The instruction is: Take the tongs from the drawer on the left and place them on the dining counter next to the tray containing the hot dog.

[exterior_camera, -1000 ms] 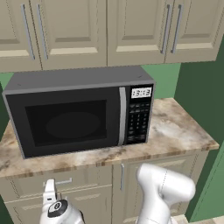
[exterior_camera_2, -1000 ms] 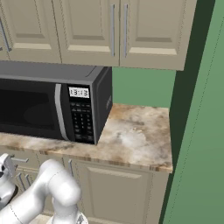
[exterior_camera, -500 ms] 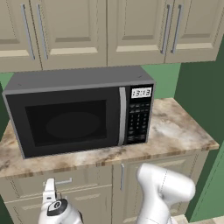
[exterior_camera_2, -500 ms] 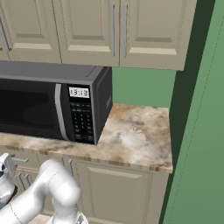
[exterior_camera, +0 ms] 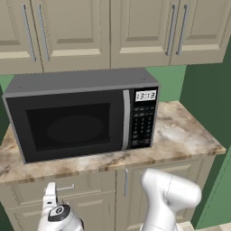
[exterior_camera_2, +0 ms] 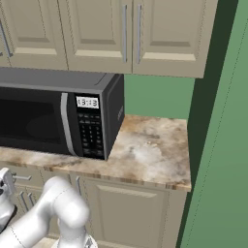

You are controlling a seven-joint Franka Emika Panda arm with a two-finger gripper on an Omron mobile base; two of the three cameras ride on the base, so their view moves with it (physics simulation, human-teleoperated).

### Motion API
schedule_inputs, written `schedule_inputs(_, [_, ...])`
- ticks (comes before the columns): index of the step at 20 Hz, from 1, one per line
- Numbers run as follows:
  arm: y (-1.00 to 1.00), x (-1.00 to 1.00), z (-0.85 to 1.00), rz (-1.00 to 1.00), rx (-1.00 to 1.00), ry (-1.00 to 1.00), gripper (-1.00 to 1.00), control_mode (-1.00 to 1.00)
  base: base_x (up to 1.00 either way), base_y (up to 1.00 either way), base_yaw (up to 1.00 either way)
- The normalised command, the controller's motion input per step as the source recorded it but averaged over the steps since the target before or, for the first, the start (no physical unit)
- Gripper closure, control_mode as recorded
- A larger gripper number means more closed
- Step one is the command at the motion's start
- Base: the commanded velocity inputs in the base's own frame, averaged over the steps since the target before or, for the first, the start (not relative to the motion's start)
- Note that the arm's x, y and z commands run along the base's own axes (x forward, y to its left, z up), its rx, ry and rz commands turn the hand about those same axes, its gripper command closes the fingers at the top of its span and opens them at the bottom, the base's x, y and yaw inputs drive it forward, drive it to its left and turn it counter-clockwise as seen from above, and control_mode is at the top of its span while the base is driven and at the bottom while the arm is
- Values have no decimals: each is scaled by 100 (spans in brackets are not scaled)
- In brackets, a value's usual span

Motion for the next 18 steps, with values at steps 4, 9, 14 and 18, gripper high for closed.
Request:
schedule_inputs(4, [-22, -86, 0, 0, 0, 0, 100, -100, 0, 0, 0])
schedule_inputs(9, [-54, -100, 0, 0, 4, 0, 100, -100, 0, 0, 0])
schedule_inputs(14, [-67, -100, -8, 0, 7, 0, 100, -100, 0, 0, 0])
schedule_inputs(18, [-73, -100, -16, 0, 8, -1, 100, -100, 0, 0, 0])
